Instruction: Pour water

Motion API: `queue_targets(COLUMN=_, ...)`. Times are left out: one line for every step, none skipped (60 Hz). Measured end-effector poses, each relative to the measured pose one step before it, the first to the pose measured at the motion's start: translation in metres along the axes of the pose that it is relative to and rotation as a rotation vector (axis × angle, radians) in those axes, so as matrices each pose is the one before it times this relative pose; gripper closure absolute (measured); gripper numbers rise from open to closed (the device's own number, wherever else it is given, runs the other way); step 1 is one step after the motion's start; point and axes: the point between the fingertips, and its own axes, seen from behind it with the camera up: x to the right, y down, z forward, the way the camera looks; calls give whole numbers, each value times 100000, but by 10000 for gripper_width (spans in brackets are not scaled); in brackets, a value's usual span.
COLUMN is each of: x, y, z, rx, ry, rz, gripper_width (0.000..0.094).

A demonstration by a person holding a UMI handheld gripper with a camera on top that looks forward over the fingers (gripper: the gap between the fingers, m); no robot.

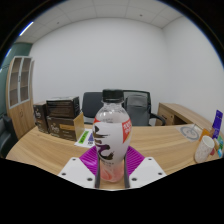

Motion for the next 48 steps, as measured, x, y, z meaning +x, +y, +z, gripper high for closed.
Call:
queue_targets(x=-23, y=1, z=-61, rx=24, ry=-214, rz=-81, gripper_width=626)
queue_targets(x=-29, y=-31, z=-79, rx=40, ry=-221, rz=13, gripper_width=626)
queue_targets(x=-18, y=-11, z=-44, rx=-38, ry=-207, rz=8, gripper_width=626)
queue_targets(x=-44, y=-15, z=-56, rx=-78, ry=-326, rz=95, gripper_width=627)
queue_targets(x=-76, y=-24, z=-80, rx=-168, ry=-531, rz=178, gripper_width=626)
queue_targets(x=-63, y=-25, z=-4, rx=465, ry=-876, rz=600, gripper_width=626)
queue_targets(x=-113, y=-155, z=-142, rx=201, ry=-835, rz=813, gripper_width=625)
queue_targets(x=-91, y=-242, z=-184, rx=310, ry=-766, rz=1070, gripper_width=626)
queue_targets(x=-46, y=-348, z=-175, rx=332, ry=-734, rz=1259, gripper_width=627)
queue_targets(x=-18, y=-372, z=-206, rx=234, ry=-736, rz=1376, gripper_width=626)
queue_targets(x=58, y=-473, z=-257, rx=334, ry=-750, rz=1534, gripper_width=626)
queue_targets(x=70, y=-551, z=-276, rx=602, ry=-797, rz=1797, gripper_width=626)
queue_targets(x=90, y=-633, z=-313, rx=710, ry=-911, rz=2104, gripper_width=626)
queue_targets(x=-218, y=-505, z=-179, rx=349, ry=-754, rz=2015, gripper_width=627)
queue_targets(x=139, y=-727, z=-464, rx=640, ry=-1422, rz=2845, gripper_width=627)
queue_targets(x=99, y=-636, z=-336, rx=781, ry=-1411, rz=2963, gripper_width=627)
queue_targets(x=69, y=-721, z=-360, rx=535, ry=-1341, rz=3277, gripper_width=627)
queue_targets(x=41, y=-760, z=-366, rx=588, ry=-1322, rz=3615, gripper_width=628)
queue_targets(x=45, y=-789, z=-364, rx=577, ry=-1452, rz=3903, gripper_width=628)
queue_targets(x=33, y=-821, z=-381, rx=539, ry=-1579, rz=4098, gripper_width=628)
queue_targets(x=-5, y=-809, z=-320, rx=461, ry=-1648, rz=4265, gripper_width=627)
queue_targets(x=7, y=-811, z=-371, rx=388, ry=-1637, rz=4445, gripper_width=627)
queue_targets(x=-30, y=-774, z=-331, rx=388, ry=-1611, rz=4727, gripper_width=628)
queue_targets(x=-128, y=-739, z=-330, rx=366, ry=-1820, rz=4875, gripper_width=628)
queue_targets(x=-681, y=-525, z=-238, rx=645, ry=-1672, rz=4647, gripper_width=628)
queue_targets(x=-219, y=-858, z=-380, rx=450, ry=-1835, rz=4875, gripper_width=629)
queue_targets(x=262, y=-591, z=66, rx=925, ry=-1974, rz=4552, gripper_width=629)
queue_targets(x=-148, y=-764, z=-352, rx=524, ry=-1927, rz=4940, gripper_width=629)
queue_targets(x=-110, y=-795, z=-327, rx=472, ry=-1956, rz=4939, gripper_width=629)
queue_targets(x=-157, y=-770, z=-291, rx=446, ry=-1890, rz=4845, gripper_width=629)
queue_targets(x=-81, y=-781, z=-298, rx=483, ry=-1819, rz=4817, gripper_width=630)
queue_targets(x=-60, y=-769, z=-311, rx=526, ry=-1726, rz=4874, gripper_width=629)
queue_targets(x=-501, y=-451, z=-393, rx=661, ry=-1454, rz=4968, gripper_width=630)
queue_targets(x=-104, y=-734, z=-303, rx=543, ry=-1617, rz=5001, gripper_width=629)
queue_targets(x=366, y=-896, z=72, rx=365, ry=-1740, rz=4842, gripper_width=629)
queue_targets(x=-29, y=-799, z=-263, rx=477, ry=-1544, rz=4905, gripper_width=630)
queue_targets(x=8, y=-753, z=-227, rx=544, ry=-1500, rz=4986, gripper_width=629)
queue_targets(x=-16, y=-709, z=-222, rx=585, ry=-1560, rz=4867, gripper_width=629)
queue_targets(x=-34, y=-690, z=-203, rx=457, ry=-1734, rz=4694, gripper_width=630)
queue_targets(x=-109, y=-650, z=-216, rx=266, ry=-1961, rz=4542, gripper_width=632)
queue_targets(x=-67, y=-572, z=-229, rx=269, ry=-1963, rz=4529, gripper_width=632)
queue_targets(x=-976, y=-381, z=-874, rx=491, ry=-1200, rz=5114, gripper_width=630)
queue_targets(x=-50, y=-622, z=-212, rx=713, ry=-1567, rz=4334, gripper_width=632)
queue_targets(x=798, y=-753, z=206, rx=524, ry=-1683, rz=3565, gripper_width=629)
queue_targets(x=15, y=-577, z=-302, rx=413, ry=-1318, rz=3944, gripper_width=630)
queue_targets(x=50, y=-583, z=-259, rx=526, ry=-1103, rz=3814, gripper_width=629)
queue_targets(x=80, y=-622, z=-302, rx=710, ry=-950, rz=3603, gripper_width=628)
queue_targets(x=143, y=-648, z=-256, rx=772, ry=-931, rz=3418, gripper_width=628)
